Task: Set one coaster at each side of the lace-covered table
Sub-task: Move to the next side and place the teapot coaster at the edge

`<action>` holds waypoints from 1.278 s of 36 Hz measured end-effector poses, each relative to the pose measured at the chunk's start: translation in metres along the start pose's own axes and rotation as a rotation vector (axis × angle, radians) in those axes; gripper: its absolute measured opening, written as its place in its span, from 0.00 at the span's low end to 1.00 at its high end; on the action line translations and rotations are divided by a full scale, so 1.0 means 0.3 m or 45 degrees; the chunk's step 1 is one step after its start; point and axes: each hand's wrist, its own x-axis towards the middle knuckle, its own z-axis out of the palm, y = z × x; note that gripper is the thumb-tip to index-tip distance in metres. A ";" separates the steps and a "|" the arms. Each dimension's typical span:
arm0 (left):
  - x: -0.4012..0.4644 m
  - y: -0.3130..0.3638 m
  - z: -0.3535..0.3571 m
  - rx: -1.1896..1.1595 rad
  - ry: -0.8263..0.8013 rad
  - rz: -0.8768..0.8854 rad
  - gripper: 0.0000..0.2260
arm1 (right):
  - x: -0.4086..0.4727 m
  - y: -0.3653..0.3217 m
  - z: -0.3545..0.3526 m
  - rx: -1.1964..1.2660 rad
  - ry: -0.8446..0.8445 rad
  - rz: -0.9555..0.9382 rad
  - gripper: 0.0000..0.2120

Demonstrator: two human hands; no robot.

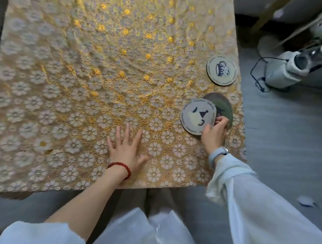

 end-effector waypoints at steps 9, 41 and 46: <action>-0.038 -0.054 -0.035 -0.162 0.139 0.058 0.26 | -0.194 -0.036 -0.034 0.435 -0.311 -0.251 0.12; -0.218 -0.213 0.097 -0.150 0.219 0.004 0.39 | -0.369 -0.036 0.189 -0.071 -0.810 -0.291 0.06; -0.222 -0.219 0.095 -0.139 0.194 -0.008 0.40 | -0.384 -0.027 0.193 -0.072 -0.838 -0.281 0.06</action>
